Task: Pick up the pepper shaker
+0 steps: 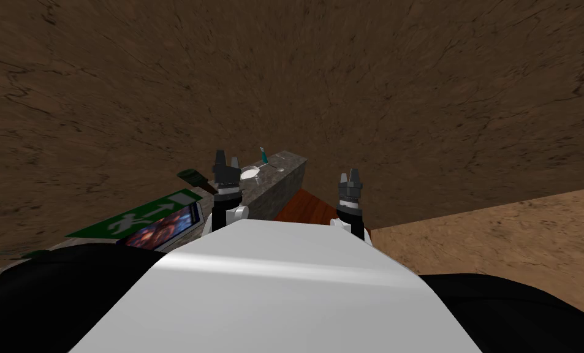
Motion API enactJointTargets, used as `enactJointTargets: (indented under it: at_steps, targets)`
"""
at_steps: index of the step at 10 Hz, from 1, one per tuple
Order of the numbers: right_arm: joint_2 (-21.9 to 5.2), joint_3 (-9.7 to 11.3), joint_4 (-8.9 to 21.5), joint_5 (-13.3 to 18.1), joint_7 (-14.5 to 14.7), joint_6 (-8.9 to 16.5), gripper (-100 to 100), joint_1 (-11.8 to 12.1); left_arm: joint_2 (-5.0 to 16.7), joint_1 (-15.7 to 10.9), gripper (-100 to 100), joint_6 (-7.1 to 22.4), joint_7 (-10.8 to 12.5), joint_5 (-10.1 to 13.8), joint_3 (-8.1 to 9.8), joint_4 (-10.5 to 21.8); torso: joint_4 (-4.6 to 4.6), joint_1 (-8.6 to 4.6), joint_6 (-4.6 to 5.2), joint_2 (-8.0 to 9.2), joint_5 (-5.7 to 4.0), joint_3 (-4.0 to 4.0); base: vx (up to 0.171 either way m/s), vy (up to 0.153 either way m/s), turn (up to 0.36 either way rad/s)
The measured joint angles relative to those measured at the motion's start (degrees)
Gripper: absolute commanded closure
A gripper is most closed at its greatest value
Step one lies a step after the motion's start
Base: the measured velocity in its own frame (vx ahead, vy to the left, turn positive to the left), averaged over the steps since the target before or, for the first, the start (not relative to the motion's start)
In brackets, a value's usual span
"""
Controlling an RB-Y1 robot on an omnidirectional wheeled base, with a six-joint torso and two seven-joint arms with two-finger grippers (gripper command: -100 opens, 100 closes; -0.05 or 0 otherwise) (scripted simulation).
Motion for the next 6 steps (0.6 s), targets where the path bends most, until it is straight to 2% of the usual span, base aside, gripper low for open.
enactJointTargets:
  at_steps: [3, 6]
  targets:
    - [0.00, 0.00, 0.00, 0.00, 0.00, 0.00, 0, 0.00, 3.77, 0.91, -100, 1.57, -0.72, 0.98, 0.54, -0.57, 0.01, -0.10, 0.00, 0.07, -0.02, 0.04, -0.017, -0.035, -0.028]
    - [0.01, 0.01, 0.00, 0.00, 0.00, 0.00, 0, 0.00, 7.16, 2.49, -100, 4.58, -2.44, 2.81, 1.35, -1.31, 0.02, -0.23, 0.00, 0.09, -0.05, 0.05, -0.023, -0.068, -0.036]
